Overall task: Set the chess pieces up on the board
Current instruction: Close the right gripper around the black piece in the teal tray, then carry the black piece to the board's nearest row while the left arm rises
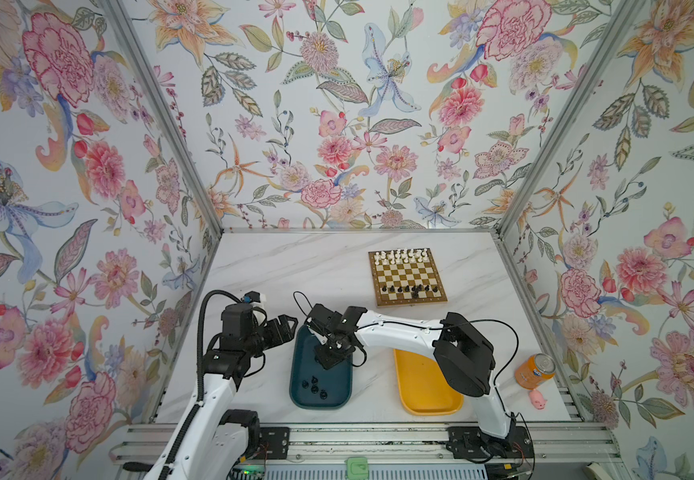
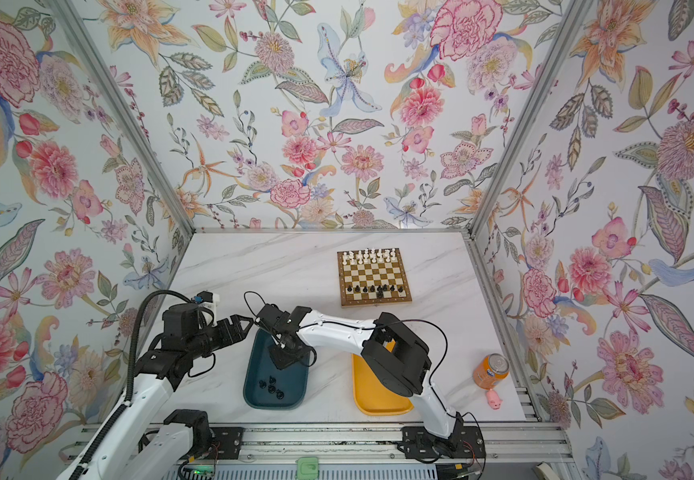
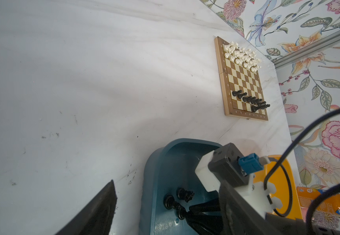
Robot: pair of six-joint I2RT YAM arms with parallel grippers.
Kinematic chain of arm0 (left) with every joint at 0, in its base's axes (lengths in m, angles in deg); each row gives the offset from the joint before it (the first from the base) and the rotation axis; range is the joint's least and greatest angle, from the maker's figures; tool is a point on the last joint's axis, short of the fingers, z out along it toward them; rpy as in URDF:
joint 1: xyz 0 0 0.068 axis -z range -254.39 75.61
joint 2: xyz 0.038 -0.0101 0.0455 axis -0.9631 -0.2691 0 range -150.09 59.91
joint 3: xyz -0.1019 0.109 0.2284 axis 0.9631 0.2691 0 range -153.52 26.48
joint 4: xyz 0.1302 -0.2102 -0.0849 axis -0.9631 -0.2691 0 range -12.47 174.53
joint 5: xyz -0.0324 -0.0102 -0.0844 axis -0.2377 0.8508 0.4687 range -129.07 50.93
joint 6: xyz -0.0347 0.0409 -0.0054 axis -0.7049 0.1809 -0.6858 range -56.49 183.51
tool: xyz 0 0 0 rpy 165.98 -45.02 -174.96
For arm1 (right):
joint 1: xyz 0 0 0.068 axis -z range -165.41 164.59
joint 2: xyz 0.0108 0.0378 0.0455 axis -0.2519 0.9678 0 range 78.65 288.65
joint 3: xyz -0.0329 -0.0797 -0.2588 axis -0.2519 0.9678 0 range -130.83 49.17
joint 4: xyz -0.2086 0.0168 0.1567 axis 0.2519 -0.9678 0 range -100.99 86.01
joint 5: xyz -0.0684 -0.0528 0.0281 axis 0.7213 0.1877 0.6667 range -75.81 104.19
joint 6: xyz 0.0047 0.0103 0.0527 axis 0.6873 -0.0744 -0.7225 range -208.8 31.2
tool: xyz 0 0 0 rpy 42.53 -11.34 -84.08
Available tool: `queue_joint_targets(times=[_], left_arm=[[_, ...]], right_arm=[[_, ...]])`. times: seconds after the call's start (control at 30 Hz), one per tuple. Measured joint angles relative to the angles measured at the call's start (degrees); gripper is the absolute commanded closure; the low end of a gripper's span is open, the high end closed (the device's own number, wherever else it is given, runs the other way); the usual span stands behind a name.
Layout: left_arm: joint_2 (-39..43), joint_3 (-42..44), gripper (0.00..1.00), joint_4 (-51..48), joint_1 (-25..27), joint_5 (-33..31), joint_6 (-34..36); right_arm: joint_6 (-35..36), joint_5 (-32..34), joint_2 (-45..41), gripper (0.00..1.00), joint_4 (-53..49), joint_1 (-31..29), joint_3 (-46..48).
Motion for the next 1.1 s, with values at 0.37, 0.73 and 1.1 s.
queue_joint_targets(times=[0.37, 0.73, 1.1], left_arm=[[0.0, 0.0, 0.19, 0.0, -0.09, 0.02, 0.0], [0.0, 0.0, 0.2, 0.0, -0.11, 0.2, 0.11], [0.0, 0.0, 0.2, 0.0, -0.11, 0.22, 0.22]], right_arm=[[-0.02, -0.07, 0.0, 0.87, 0.11, 0.0, -0.02], [-0.02, -0.22, 0.46, 0.87, 0.09, -0.11, -0.66], [-0.02, -0.2, 0.79, 0.93, 0.17, -0.48, -0.9]])
